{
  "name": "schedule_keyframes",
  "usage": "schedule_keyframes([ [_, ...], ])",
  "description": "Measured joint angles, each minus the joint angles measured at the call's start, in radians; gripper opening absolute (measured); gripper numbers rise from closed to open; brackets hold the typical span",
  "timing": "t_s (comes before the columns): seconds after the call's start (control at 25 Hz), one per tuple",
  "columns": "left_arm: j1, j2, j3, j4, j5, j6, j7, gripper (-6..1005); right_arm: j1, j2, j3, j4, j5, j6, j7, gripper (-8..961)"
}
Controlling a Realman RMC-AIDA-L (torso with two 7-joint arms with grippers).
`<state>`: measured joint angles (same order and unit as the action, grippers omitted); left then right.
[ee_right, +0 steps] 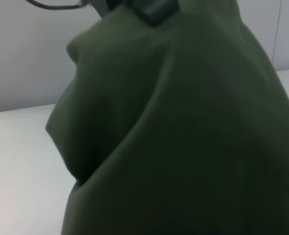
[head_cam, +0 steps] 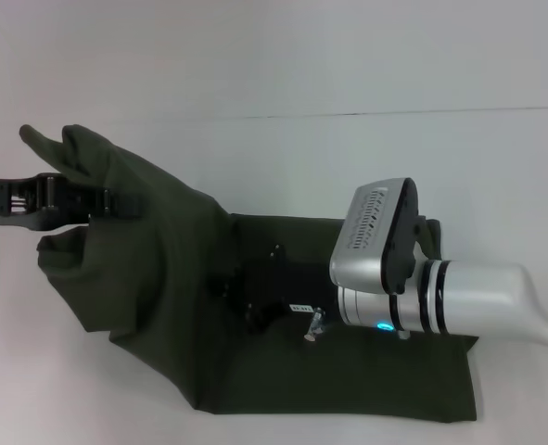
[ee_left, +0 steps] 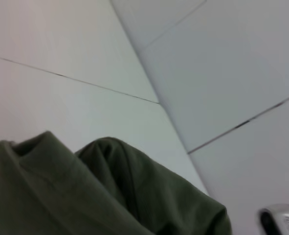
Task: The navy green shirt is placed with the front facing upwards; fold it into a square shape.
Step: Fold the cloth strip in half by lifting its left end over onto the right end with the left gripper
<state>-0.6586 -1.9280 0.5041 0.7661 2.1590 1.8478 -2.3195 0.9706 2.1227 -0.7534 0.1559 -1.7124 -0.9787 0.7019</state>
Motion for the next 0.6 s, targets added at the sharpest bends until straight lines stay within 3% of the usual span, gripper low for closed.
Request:
schedule_keyframes([
  [0.08, 0.0, -0.001, 0.0, 0.0, -0.017, 0.015, 0.001, 114, 0.013, 0.0, 0.012, 0.01, -0.001, 0.008, -0.005, -1],
  [0.4, 0.005, 0.002, -0.003, 0.0, -0.108, 0.077, 0.01, 114, 0.068, 0.0, 0.077, 0.061, -0.012, 0.028, -0.06, 3],
  [0.6, 0.003, 0.001, -0.002, -0.002, -0.14, 0.101, 0.015, 114, 0.08, 0.0, 0.239, 0.075, -0.182, 0.038, -0.067, 5],
])
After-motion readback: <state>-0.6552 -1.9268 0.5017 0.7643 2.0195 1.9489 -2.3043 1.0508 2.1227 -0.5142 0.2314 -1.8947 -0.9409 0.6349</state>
